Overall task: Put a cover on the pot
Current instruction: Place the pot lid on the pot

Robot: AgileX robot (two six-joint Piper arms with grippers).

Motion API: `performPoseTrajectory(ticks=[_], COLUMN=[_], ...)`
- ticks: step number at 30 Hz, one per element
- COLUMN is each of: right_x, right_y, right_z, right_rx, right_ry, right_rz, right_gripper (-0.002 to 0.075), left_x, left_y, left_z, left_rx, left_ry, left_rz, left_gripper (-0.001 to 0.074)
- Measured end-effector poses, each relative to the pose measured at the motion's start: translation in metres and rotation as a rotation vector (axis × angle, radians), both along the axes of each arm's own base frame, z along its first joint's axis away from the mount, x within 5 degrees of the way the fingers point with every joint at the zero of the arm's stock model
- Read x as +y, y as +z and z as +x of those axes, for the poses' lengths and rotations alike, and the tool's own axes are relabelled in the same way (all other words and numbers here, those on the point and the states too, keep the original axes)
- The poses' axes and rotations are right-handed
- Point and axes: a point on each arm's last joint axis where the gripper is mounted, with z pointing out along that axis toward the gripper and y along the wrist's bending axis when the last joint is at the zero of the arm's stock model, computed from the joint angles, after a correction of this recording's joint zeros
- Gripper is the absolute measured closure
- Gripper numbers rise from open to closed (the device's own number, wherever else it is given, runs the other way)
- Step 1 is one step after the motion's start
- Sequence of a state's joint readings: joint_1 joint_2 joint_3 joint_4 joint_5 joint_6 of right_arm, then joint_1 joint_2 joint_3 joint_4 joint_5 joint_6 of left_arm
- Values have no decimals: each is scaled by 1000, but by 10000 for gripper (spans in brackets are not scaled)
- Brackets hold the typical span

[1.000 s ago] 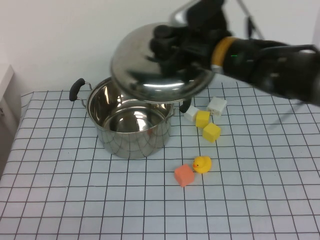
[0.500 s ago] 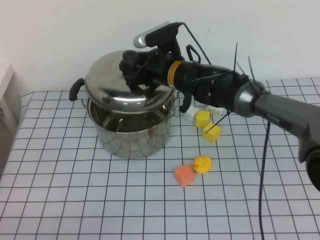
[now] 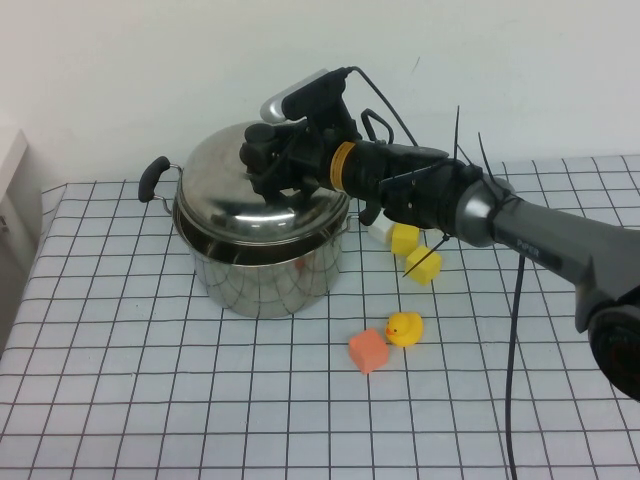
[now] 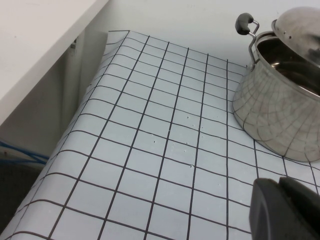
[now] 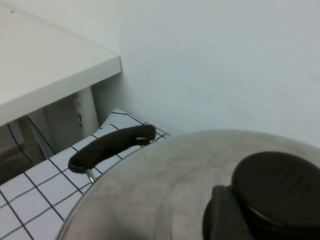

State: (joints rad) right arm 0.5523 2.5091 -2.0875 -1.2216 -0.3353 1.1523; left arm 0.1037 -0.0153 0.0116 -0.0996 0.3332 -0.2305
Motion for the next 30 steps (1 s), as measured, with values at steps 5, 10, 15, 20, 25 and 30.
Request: performPoseTrajectory(ticks=[5,10,15,20,25,30], right_x=[-1,-1,1,6,8,11], right_y=[0,-1,-16,-23,-26,-25], right_z=[1,1,1,-1,-1,-2], right_rx=[-4,-3,17,18,19,-16], right_ry=[-7,-6,9,32,35,49], right_rz=[-10,-14,-20,-26,-22,-52], right_gripper=[375,375,375,375,376,376], left_x=[0,0,0,0,0,0], left_y=[0,0,0,0,0,0], left_z=[0,0,0,0,0,0], left_rx=[0,0,0,0,0,0], left_ry=[0,0,0,0,0,1], left_rz=[0,0,0,0,0,-3], left_gripper=[736,736,736,736,736,736])
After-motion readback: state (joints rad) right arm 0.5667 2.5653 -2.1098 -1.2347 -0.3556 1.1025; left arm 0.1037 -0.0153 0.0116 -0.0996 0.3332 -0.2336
